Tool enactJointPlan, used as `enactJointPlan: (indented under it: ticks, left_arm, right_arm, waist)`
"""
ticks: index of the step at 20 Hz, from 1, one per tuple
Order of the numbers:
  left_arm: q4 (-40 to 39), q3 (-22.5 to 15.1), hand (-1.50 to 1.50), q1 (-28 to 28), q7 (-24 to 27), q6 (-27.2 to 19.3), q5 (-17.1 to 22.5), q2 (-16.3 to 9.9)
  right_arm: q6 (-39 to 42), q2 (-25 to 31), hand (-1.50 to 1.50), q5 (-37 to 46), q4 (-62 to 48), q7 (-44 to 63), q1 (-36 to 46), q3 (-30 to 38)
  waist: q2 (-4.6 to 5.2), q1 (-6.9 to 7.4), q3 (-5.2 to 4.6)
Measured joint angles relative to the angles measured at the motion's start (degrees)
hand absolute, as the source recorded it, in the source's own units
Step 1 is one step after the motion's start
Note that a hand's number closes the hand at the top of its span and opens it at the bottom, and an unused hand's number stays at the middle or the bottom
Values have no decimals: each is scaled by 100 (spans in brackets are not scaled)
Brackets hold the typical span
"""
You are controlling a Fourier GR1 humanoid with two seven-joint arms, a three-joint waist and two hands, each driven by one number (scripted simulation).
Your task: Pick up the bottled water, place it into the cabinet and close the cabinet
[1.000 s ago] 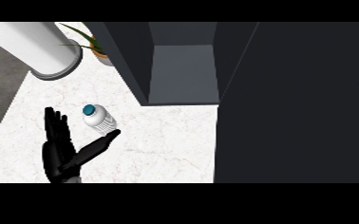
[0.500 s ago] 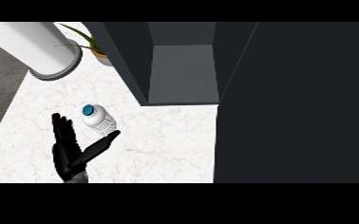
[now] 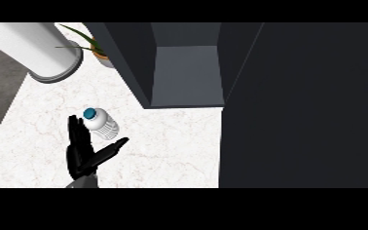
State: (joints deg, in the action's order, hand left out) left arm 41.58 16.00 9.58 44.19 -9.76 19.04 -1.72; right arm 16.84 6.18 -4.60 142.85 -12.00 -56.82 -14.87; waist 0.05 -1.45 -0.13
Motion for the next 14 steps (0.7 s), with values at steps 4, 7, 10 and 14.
enactJointPlan:
  ticks: [4,7,10,14]
  left_arm:
    - [-645,233,150,383,466,164,164,43]
    - [-1029,432,150,577,693,411,325,-49]
    - [-1310,538,150,732,928,613,410,-65]
    - [-1637,646,150,873,1155,858,494,-89]
  right_arm:
    - [80,60,-150,-5,-7,-138,-116,119]
    - [92,56,-150,1,-7,-199,-204,117]
    - [118,90,-150,-9,6,-207,-225,160]
    - [102,63,-150,8,-10,-234,-228,122]
  waist:
    - [4,-7,1]
    - [1,-4,6]
    - [-6,9,30]
    - [-23,19,79]
